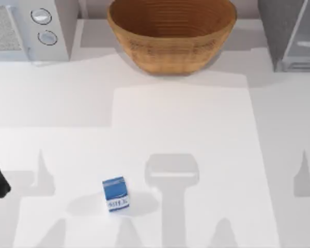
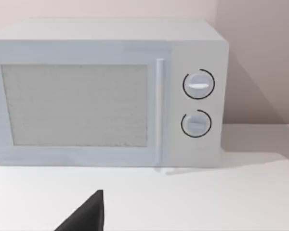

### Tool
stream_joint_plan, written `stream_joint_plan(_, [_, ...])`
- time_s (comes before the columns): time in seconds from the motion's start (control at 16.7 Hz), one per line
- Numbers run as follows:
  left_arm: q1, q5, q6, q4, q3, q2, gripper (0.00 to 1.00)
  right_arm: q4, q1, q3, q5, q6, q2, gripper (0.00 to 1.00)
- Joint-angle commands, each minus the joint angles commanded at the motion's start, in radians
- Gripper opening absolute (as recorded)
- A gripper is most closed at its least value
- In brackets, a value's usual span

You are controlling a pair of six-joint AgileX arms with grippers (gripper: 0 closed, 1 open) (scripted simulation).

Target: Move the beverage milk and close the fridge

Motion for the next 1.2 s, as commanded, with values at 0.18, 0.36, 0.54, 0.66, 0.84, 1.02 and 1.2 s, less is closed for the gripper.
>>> stream_joint_plan(0.18, [0.000,0.000,0.000,0.000,0.000,0.000,1.00,0.013,0.014,0.000,0.014,0.000,0.013,1.00])
stream_joint_plan(0.36, [0.000,0.000,0.000,0.000,0.000,0.000,1.00,0.100,0.113,0.000,0.113,-0.002,0.108,1.00])
stream_joint_plan(0.54, [0.000,0.000,0.000,0.000,0.000,0.000,1.00,0.241,0.293,0.004,0.292,0.000,0.261,1.00])
stream_joint_plan(0.66, [0.000,0.000,0.000,0.000,0.000,0.000,1.00,0.349,0.436,0.010,0.433,0.004,0.371,1.00])
stream_joint_plan(0.84, [0.000,0.000,0.000,0.000,0.000,0.000,1.00,0.509,0.646,0.020,0.643,0.012,0.529,1.00])
stream_joint_plan(1.02, [0.000,0.000,0.000,0.000,0.000,0.000,1.00,0.638,0.807,0.025,0.809,0.018,0.662,1.00])
stream_joint_plan(1.2, [0.000,0.000,0.000,0.000,0.000,0.000,1.00,0.715,0.904,0.025,0.908,0.018,0.750,1.00])
